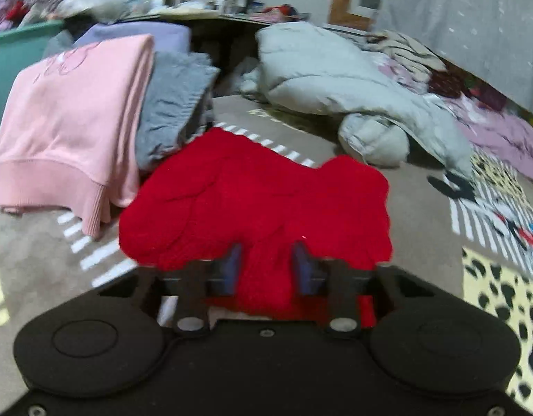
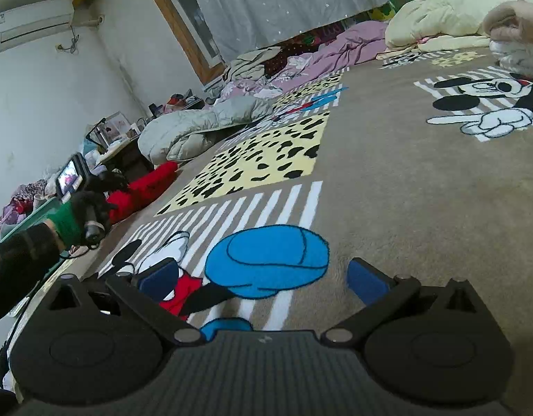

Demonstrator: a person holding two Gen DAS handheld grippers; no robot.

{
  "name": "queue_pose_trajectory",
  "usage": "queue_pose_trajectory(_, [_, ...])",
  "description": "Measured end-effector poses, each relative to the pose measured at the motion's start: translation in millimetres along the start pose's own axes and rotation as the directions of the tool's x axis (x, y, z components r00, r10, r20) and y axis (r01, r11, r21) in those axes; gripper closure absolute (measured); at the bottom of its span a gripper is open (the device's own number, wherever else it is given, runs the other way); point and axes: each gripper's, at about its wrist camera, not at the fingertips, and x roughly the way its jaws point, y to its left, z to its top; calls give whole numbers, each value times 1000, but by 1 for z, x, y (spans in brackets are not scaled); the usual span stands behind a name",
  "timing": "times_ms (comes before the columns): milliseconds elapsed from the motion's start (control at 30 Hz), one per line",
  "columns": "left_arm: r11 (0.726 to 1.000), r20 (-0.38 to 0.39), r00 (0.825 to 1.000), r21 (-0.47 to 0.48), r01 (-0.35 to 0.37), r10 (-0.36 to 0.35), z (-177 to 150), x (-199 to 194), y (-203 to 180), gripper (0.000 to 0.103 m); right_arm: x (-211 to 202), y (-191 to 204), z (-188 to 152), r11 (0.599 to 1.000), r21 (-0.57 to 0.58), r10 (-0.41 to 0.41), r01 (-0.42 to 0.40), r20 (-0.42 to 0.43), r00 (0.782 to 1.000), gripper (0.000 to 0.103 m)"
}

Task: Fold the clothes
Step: 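Reach the left tool to the red sweater and close on it, then lift the red sweater with the left tool and lay it flat on the blanket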

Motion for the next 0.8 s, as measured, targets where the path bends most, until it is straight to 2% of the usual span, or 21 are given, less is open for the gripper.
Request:
queue_pose_trajectory(33, [1000,-3,1000,16,9,-8,-1,-4,0,94,0,0,0,1000,-1,-1,1,0,1000,0])
queue_pose_trajectory(233, [994,-5,995,29,102,-102,-10,-43,10,97,2,1,1,1000,-5,-7,7,-5,1000,0])
queue_pose_trajectory(333, [985,66,985,69,155,-160,-14,-87,-6,97,1,1,2,1000,-1,-8,8,-6,1000,0])
queue_pose_trajectory(433, [964,190,947,102,244,-260,-14,-150,-16,97,0,0,4,1000,12,-10,10,-5,1000,0])
queue_pose_trajectory(500, [954,222,929,117,277,-297,-10,-185,-24,97,-2,0,6,1000,24,-9,9,0,1000,0])
queue_pose_trajectory(567, [938,257,903,136,319,-345,-6,-221,-31,97,-4,-2,9,999,41,-11,11,8,1000,0])
queue_pose_trajectory(600, [923,267,885,156,351,-382,-7,-234,-35,97,-6,-2,10,999,49,-10,9,14,1000,0])
queue_pose_trajectory(667, [911,246,889,251,327,-387,-11,-251,-54,97,-11,-2,14,998,60,0,-2,36,999,0])
queue_pose_trajectory(733, [884,249,857,261,389,-450,-13,-277,-62,97,-18,-1,20,998,60,17,-20,62,998,0])
queue_pose_trajectory(800, [868,254,845,307,391,-471,-18,-292,-76,97,-24,0,25,998,54,32,-36,87,996,0])
